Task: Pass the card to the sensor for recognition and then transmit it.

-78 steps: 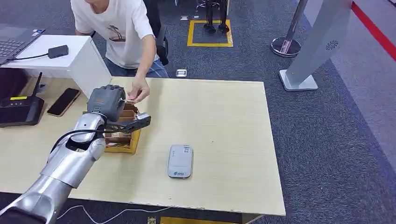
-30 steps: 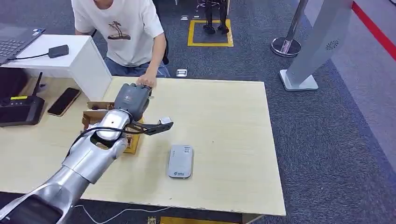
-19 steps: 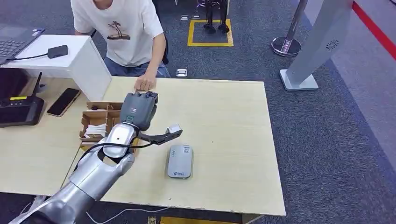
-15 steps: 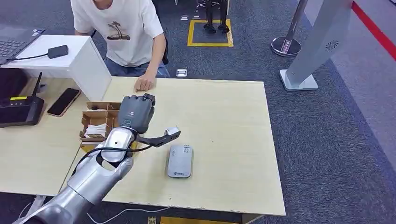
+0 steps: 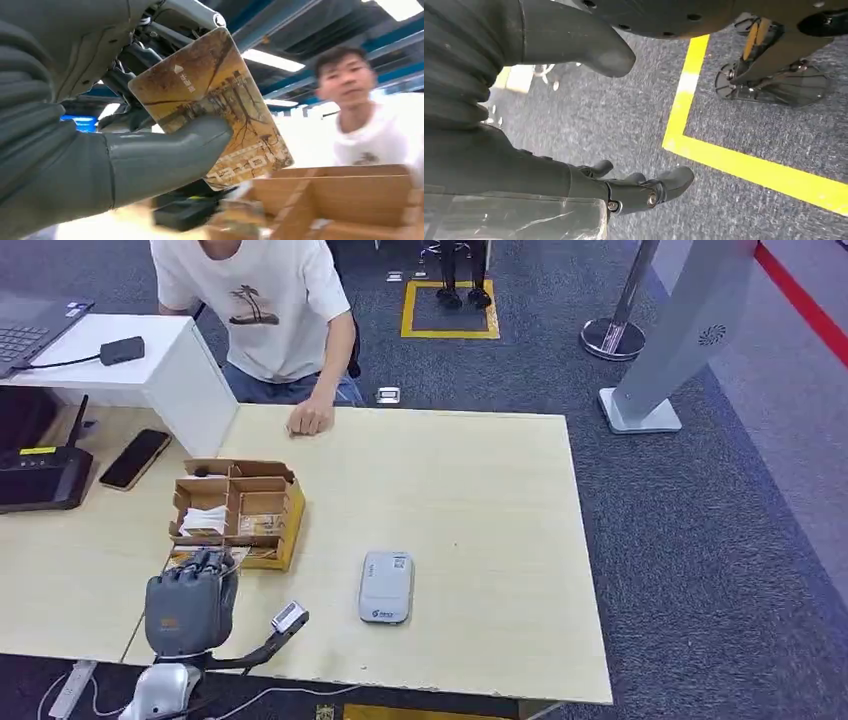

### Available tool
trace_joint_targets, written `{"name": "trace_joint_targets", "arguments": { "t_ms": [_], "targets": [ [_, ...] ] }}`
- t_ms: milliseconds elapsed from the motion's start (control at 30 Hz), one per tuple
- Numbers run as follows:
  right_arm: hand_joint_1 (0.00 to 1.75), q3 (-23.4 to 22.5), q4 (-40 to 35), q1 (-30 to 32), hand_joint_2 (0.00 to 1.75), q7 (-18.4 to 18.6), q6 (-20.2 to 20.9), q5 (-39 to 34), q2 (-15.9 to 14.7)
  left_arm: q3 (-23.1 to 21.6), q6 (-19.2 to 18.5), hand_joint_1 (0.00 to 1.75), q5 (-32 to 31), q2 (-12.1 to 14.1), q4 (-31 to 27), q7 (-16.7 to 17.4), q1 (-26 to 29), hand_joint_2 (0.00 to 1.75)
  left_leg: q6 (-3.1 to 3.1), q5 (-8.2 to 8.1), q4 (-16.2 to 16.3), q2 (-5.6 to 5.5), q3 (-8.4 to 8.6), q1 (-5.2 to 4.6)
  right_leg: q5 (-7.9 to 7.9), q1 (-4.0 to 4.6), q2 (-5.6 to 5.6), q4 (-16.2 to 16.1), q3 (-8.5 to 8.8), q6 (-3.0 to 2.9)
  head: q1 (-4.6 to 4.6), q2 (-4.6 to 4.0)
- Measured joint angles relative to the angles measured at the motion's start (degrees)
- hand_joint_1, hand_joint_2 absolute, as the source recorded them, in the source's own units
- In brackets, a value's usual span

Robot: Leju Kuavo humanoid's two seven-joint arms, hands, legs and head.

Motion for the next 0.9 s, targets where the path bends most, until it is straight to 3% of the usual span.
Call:
{"name": "trace_joint_targets", "arguments": {
  "t_ms": [200,333,467,667,900],
  "targets": [
    [0.0,2.54,0.0,-0.91,1.75,1.2,-0.74,3.52,0.02,1.37,0.68,1.75,-0.37,0.11,-4.24,4.09,9.17,1.75,-0.04,-0.04,0.01,-0.02,0.03,0.01,-0.01,0.0,-0.02,-0.01,0.0,0.0,0.0,0.02],
    [0.0,3.87,0.0,-1.89,1.75,1.44,-0.39,4.17,0.07,1.24,1.48,1.75,-0.39,1.57,-4.87,8.13,9.98,1.75,-0.03,-0.01,0.01,-0.12,0.05,0.02,0.0,0.0,-0.11,-0.01,0.02,-0.01,0.0,0.0],
    [0.0,4.79,0.0,-2.76,1.75,1.53,-0.24,4.41,0.37,0.39,1.48,1.75,-0.39,1.55,-4.5,8.78,9.05,1.75,-0.01,0.03,0.01,-0.14,0.09,0.02,0.01,0.01,-0.11,0.0,0.07,-0.02,0.0,0.0],
    [0.0,5.44,0.0,-3.16,1.75,1.53,-0.22,4.41,0.55,-0.11,1.59,1.75,-0.39,1.51,-3.95,8.54,8.51,1.75,0.0,0.02,0.01,-0.15,0.09,0.01,0.01,0.01,-0.1,-0.01,0.08,-0.02,0.0,0.0],
    [0.0,6.97,0.0,-3.82,1.75,2.66,0.53,5.53,1.25,0.02,3.41,1.75,-0.39,-2.62,3.34,0.57,2.42,1.75,0.0,0.03,0.02,-0.32,0.08,0.0,0.01,0.0,-0.29,-0.02,0.12,-0.01,0.0,0.0]
  ]
}}
